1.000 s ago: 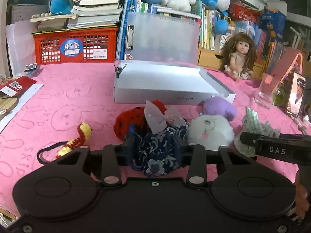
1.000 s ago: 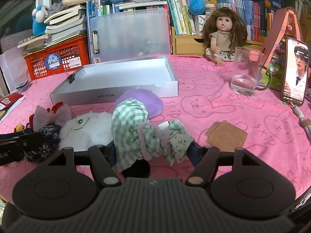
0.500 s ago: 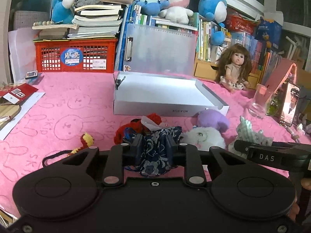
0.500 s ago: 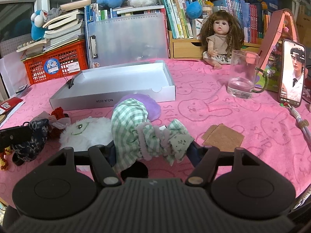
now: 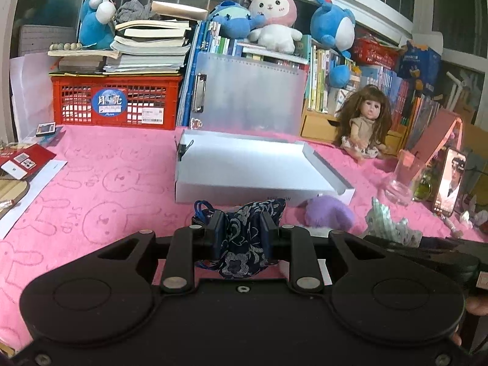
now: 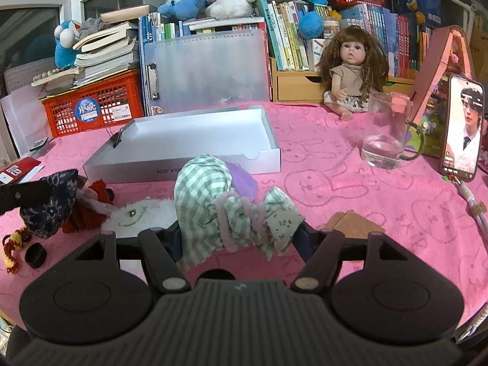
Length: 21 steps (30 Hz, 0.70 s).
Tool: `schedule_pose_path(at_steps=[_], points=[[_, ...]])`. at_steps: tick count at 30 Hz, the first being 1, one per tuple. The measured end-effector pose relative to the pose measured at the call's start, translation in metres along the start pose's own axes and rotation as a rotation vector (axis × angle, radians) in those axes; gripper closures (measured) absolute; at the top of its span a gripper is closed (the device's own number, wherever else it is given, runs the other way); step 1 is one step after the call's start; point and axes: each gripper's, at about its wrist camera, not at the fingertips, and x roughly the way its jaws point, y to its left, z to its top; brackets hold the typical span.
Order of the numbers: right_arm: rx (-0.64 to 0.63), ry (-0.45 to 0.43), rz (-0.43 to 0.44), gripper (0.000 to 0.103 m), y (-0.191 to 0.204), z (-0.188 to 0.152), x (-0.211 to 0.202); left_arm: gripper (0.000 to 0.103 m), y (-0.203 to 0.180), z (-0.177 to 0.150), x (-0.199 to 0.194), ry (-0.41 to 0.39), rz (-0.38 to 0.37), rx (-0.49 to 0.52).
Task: Organize objects
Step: 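Lift navy pouch with left tool while right tool lifts gingham bundle toward box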
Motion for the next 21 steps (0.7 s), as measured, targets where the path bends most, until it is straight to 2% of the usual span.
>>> schedule_pose_path(at_steps=[5, 13, 16, 21], points=[[0.026, -0.001, 0.039, 0.032, -0.004, 0.008, 0.001, 0.079, 0.003, 0.013, 0.006, -0.012, -0.01, -0.017], [0.003, 0.011, 0.037, 0.029, -0.006, 0.008, 0.005, 0.079, 0.003, 0.017, 0.012, -0.01, -0.01, -0.012], [0.005, 0.029, 0.049, 0.02, -0.008, 0.005, 0.008, 0.079, 0.002, 0.016, 0.015, -0.002, -0.013, -0.013], [0.019, 0.051, 0.052, 0.016, -0.01, 0.001, 0.011, 0.079, 0.002, 0.015, 0.017, 0.0, -0.012, -0.013]])
